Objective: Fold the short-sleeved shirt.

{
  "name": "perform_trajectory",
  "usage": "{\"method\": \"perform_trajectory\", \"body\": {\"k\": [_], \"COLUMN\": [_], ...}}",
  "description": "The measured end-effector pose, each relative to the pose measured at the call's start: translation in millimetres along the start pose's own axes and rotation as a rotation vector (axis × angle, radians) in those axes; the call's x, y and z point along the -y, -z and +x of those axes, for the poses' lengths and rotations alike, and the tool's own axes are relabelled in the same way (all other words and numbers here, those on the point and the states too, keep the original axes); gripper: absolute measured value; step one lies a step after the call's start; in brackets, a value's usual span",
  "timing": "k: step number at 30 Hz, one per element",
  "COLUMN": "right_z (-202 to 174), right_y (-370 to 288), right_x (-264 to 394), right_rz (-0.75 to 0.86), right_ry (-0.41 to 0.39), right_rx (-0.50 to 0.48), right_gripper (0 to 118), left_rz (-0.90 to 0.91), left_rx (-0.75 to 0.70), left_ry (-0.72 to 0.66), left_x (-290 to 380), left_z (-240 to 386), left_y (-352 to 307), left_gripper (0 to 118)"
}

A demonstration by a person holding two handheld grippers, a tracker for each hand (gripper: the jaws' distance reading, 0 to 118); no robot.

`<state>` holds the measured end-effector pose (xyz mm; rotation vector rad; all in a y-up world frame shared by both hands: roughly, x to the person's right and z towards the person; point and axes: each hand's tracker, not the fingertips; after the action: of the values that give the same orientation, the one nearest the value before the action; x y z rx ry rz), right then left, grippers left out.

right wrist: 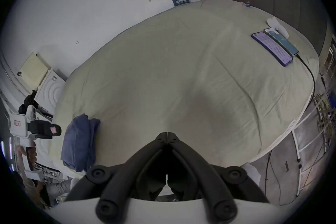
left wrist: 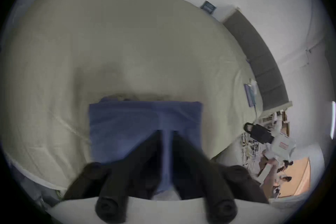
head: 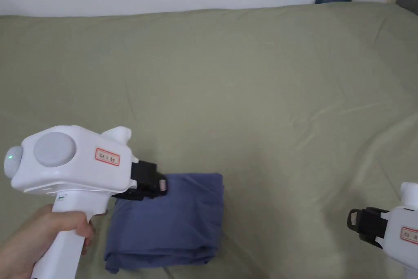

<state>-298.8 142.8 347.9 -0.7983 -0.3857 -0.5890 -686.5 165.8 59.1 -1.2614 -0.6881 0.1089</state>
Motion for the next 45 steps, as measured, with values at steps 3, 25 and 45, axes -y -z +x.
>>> {"method": "perform_trajectory", "body": {"k": [3, 25, 45], "right_z": [-4.9, -0.8, -150.8], "right_y": [5.8, 14.4, 20.4], "right_x": [1.5, 12.9, -17.9], "right_rz": [-0.009, -0.066, -0.011], "right_ry": [-0.016, -0.030, -0.321], "right_rx": [-0.009, -0.012, -0.424], "right_gripper": [0, 0, 0], "left_rz": [-0.071, -0.180, 0.156], "left_rx": [0.032, 0.132, 0.317], "left_ry": [-0.080, 0.060, -0.150], "left_x": [16.4, 38.9, 58.6], "left_z": [-8.6, 113.1, -63.0], "left_y": [18.4, 105.0, -69.7], "left_gripper": [5, 5, 5]}}
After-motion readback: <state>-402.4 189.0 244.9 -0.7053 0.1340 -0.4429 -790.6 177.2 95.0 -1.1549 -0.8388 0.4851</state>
